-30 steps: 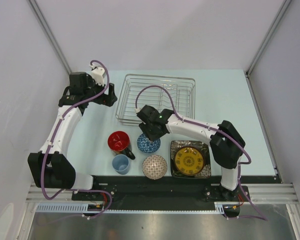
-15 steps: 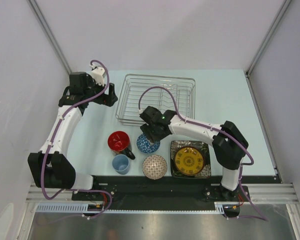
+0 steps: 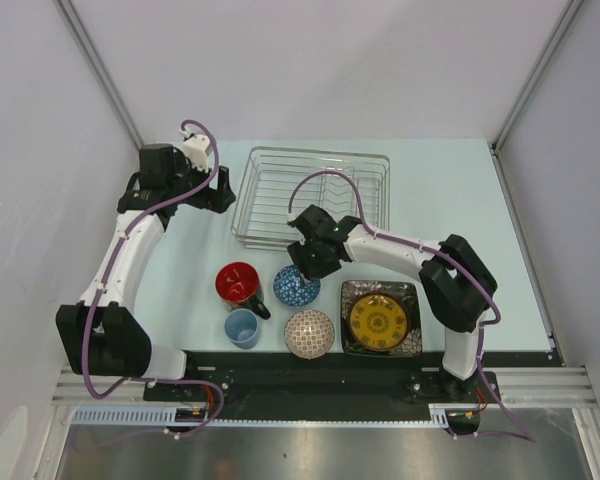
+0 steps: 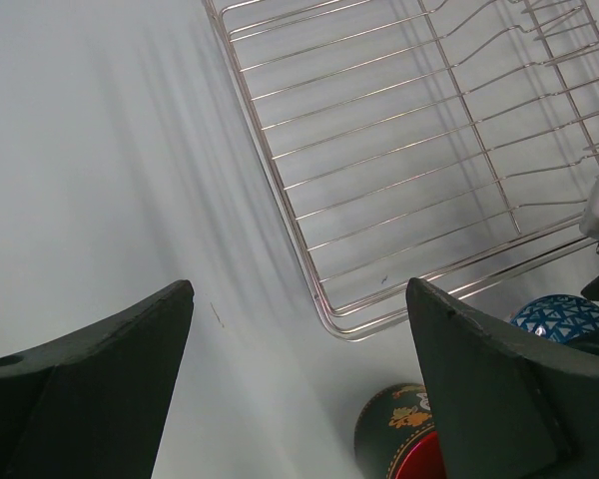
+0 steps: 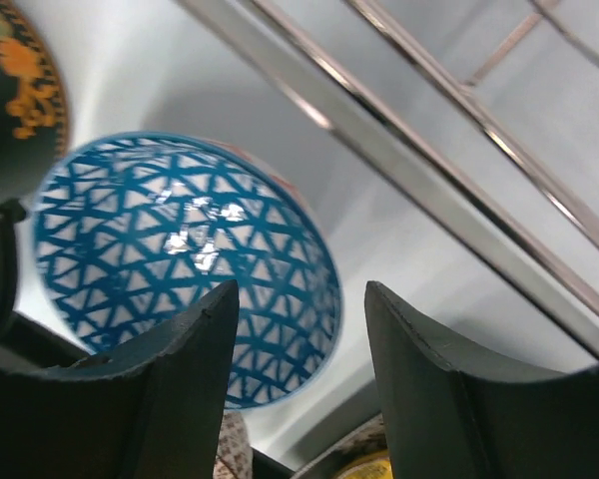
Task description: Load the mixed dishes into the dish rack
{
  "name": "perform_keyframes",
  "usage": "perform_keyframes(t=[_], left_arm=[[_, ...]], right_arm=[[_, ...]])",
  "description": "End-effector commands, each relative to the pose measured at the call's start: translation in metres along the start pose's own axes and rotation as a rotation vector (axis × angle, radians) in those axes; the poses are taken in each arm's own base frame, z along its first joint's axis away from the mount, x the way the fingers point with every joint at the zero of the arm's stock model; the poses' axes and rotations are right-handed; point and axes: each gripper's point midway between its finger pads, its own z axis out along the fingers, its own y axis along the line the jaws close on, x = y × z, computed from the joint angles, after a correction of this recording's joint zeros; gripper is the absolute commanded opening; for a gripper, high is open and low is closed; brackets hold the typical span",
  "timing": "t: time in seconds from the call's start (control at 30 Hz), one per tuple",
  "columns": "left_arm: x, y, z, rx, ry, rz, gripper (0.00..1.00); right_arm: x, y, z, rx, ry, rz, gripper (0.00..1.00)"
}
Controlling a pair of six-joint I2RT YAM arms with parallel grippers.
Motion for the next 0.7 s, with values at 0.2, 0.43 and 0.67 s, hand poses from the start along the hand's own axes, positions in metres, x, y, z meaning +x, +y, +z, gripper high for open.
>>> perform_keyframes(t=[0.2, 0.43, 0.67], left_arm=[[-0.012, 0.0, -0.004, 0.007, -0.033, -0.003, 0.93], [-0.01, -0.001, -0.005, 0.005, -0.033, -0.003, 0.93], [-0.007, 0.0, -0.006, 0.0, -0.03, -0.002, 0.93]], right_arm=[[0.013, 0.014, 0.017, -0.049, 0.035, 0.004, 0.47], [0.029, 0.01, 0.026, 0.021, 0.047, -0.01, 0.12], [-0.003, -0.012, -0.006, 0.118, -0.091, 0.005, 0.0]])
